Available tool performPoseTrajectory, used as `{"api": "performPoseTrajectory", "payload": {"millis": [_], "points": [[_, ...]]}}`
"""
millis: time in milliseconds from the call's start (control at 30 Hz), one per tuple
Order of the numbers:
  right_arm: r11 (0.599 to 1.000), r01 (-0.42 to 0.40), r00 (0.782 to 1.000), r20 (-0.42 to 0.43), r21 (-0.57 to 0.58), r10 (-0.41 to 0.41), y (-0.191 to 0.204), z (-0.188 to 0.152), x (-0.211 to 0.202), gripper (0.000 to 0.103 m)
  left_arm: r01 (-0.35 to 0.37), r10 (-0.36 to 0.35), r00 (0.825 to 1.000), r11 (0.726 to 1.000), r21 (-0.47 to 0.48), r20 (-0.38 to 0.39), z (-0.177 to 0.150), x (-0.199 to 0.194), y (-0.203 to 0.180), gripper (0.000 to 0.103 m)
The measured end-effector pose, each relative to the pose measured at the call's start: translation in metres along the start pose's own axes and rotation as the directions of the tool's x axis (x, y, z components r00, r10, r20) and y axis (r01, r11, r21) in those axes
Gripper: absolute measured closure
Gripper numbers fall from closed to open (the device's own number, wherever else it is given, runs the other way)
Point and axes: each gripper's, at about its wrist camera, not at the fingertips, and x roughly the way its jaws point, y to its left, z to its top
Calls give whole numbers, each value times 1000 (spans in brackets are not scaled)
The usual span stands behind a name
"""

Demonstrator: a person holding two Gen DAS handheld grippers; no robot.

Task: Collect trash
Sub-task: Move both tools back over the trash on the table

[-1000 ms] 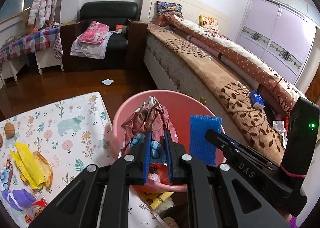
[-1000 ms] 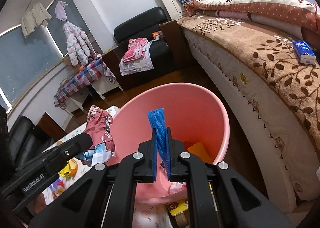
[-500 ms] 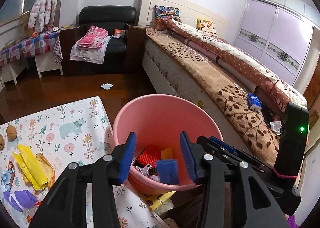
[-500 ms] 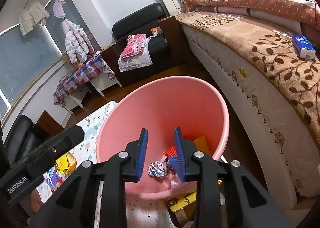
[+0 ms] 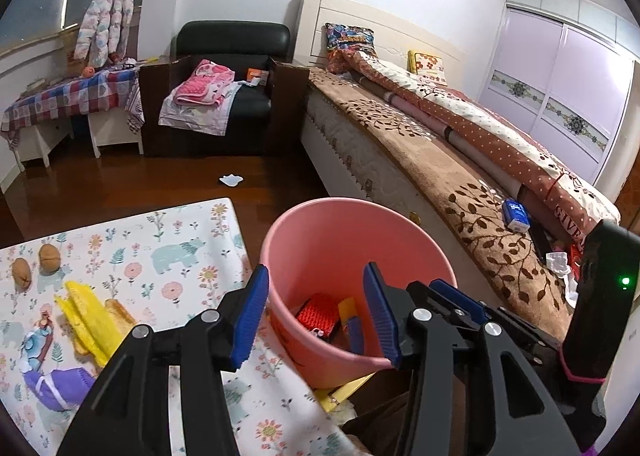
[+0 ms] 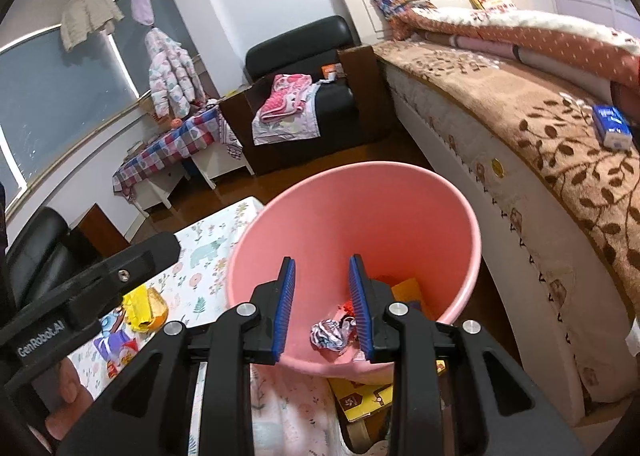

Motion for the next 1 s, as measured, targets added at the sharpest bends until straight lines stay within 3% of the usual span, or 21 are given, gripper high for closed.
{"api": "performPoseTrajectory", "payload": {"millis": [533, 1000], "points": [[998, -48, 999, 6, -49, 48, 42, -11, -21, 75, -129, 129, 992, 989, -74, -3, -11, -37, 42, 54], [991, -77, 997, -23, -106, 75, 81, -28, -29, 75, -229, 229, 973, 964, -132, -20, -28, -58, 75, 54]]}}
